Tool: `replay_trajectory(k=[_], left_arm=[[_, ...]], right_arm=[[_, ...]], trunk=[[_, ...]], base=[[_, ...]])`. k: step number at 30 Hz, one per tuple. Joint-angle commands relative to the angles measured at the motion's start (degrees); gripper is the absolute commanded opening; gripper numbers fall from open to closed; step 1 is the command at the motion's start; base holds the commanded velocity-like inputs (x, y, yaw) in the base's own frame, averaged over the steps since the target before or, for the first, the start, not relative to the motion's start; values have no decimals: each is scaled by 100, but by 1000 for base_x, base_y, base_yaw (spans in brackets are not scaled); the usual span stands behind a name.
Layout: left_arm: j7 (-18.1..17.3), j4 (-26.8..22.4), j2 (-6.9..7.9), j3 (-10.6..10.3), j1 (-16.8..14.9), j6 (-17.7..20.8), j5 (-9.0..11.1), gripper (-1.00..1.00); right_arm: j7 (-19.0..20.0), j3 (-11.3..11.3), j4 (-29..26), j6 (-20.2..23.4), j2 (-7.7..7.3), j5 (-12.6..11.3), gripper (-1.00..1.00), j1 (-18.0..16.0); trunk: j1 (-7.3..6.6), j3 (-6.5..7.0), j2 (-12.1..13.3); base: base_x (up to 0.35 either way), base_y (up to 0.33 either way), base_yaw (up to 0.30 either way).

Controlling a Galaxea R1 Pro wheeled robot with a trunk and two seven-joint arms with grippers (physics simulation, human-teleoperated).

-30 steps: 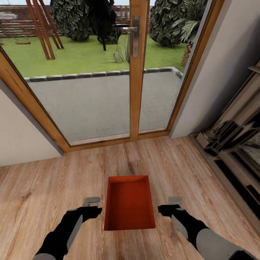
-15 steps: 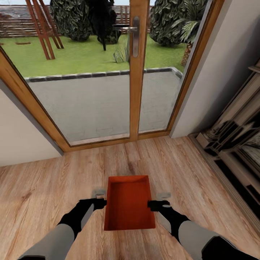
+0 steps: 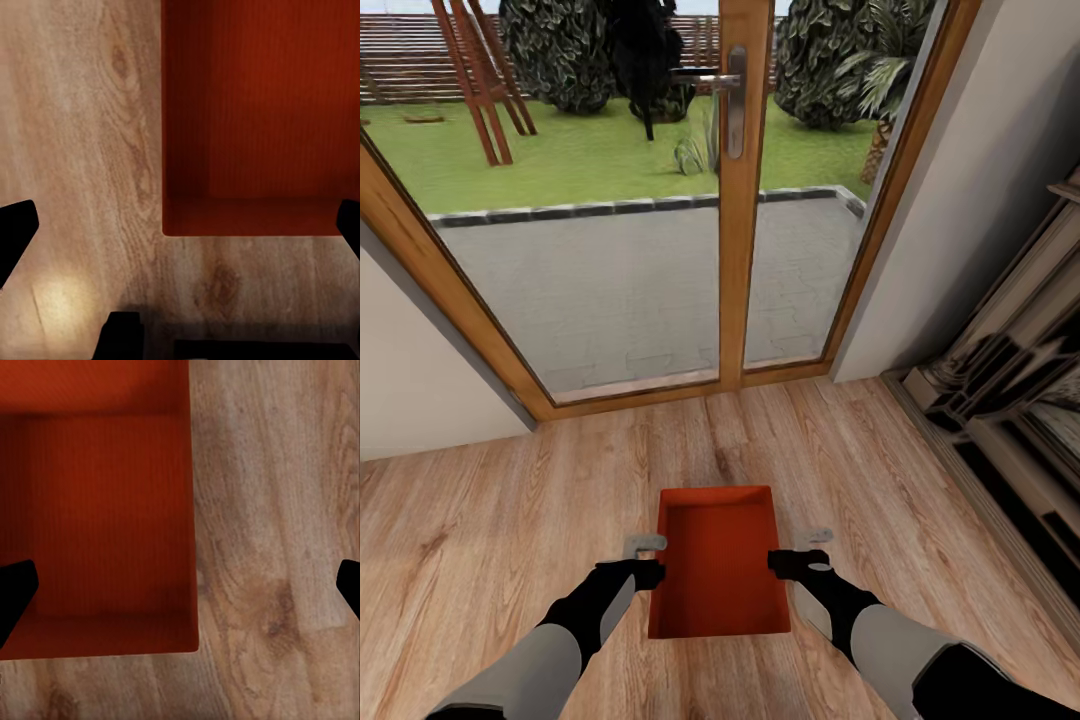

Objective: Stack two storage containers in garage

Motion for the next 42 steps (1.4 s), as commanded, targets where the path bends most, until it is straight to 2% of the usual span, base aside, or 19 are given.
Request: replay_trajectory(k=[1,11,13,17,20,24,30,42], left_arm=[[32,-11,2,-4,0,30,30,100],[73,-27,13,-4,0,-150,37,100],[332,-79,22,0,0,-181,45,100],[448,-46,52,11,0,-605,86,100],[465,-23,54,13,0,-742,98,100],[417,-47,52,13,0,-739,86,100],[386,-126,59,11,0,-460,53,100],[428,-198,52,-2,0,-432,43,100]], right_arm=[[-29,48,-4,3,2,-49,100,-10],[-29,41,2,-3,28,-50,100,-23],[-29,40,7,-13,32,-50,100,-23],[-29,40,13,-94,25,-50,100,-23],[-29,40,14,-122,22,-50,100,-23],[-29,40,14,-128,19,-50,100,-23],[-29,40,14,-165,22,-52,100,-23],[-29,40,14,-207,16,-59,100,-23]], trunk=[[0,-4,-2],[0,-4,-2],[0,-4,-2],[0,-4,-2],[0,-4,-2],[0,-4,-2],[0,-4,-2],[0,-4,-2]], base=[[0,0,0],[0,0,0],[0,0,0],[0,0,0],[0,0,0],[0,0,0],[0,0,0],[0,0,0]])
